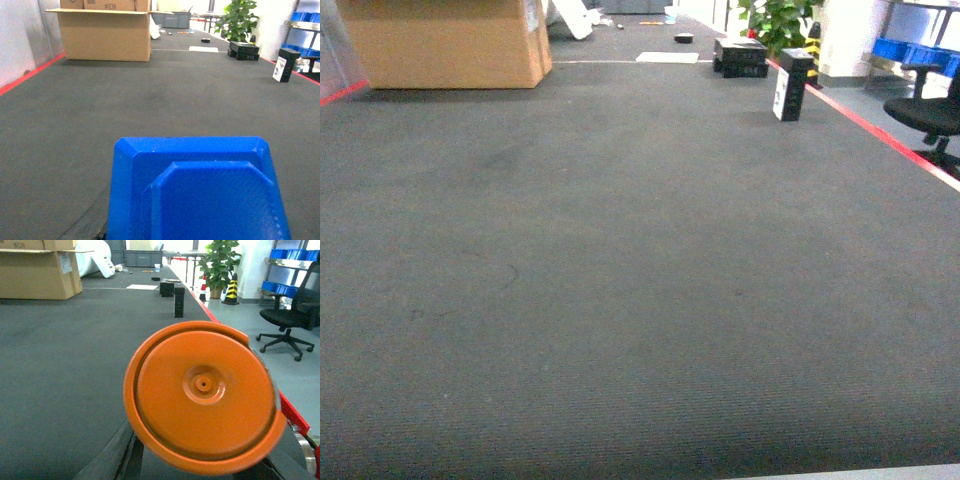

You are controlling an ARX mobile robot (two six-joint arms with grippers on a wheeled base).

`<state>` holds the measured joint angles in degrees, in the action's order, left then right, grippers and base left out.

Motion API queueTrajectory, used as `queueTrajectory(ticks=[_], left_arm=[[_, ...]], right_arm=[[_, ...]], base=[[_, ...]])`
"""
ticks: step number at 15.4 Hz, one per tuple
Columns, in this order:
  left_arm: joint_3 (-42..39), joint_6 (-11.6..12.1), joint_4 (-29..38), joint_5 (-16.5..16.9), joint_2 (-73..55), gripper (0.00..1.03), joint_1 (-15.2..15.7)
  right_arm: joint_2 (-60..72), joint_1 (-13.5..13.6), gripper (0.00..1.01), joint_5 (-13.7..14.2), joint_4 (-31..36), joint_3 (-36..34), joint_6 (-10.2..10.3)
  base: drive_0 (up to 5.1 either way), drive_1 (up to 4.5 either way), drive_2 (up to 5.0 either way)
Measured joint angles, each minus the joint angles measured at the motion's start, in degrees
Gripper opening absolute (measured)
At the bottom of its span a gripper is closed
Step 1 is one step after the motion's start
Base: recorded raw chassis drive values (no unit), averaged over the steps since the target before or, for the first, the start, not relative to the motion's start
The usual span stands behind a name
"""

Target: Sort blue parts and orange caps into right shelf containers

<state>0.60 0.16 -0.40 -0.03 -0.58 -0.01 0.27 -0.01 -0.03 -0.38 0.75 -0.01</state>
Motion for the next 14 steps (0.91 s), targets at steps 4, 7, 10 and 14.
queueTrajectory(ticks=[4,7,10,14], left_arm=[[0.0,0.0,0.0,0.0,0.0,0.43,0.0],[0.0,0.0,0.0,0.0,0.0,0.43,0.0],[0.0,0.0,0.0,0.0,0.0,0.43,0.0],[0.0,0.0,0.0,0.0,0.0,0.43,0.0]], right_arm=[[0.0,0.0,0.42,0.0,0.0,0.0,0.0],[0.0,0.0,0.42,0.0,0.0,0.0,0.0],[0.0,0.0,0.42,0.0,0.0,0.0,0.0],[0.0,0.0,0.42,0.0,0.0,0.0,0.0]], base=[[-1.6,-1.64,-1.6],[-1.6,-1.64,-1.6],[-1.6,-1.64,-1.6],[-1.6,-1.64,-1.6]])
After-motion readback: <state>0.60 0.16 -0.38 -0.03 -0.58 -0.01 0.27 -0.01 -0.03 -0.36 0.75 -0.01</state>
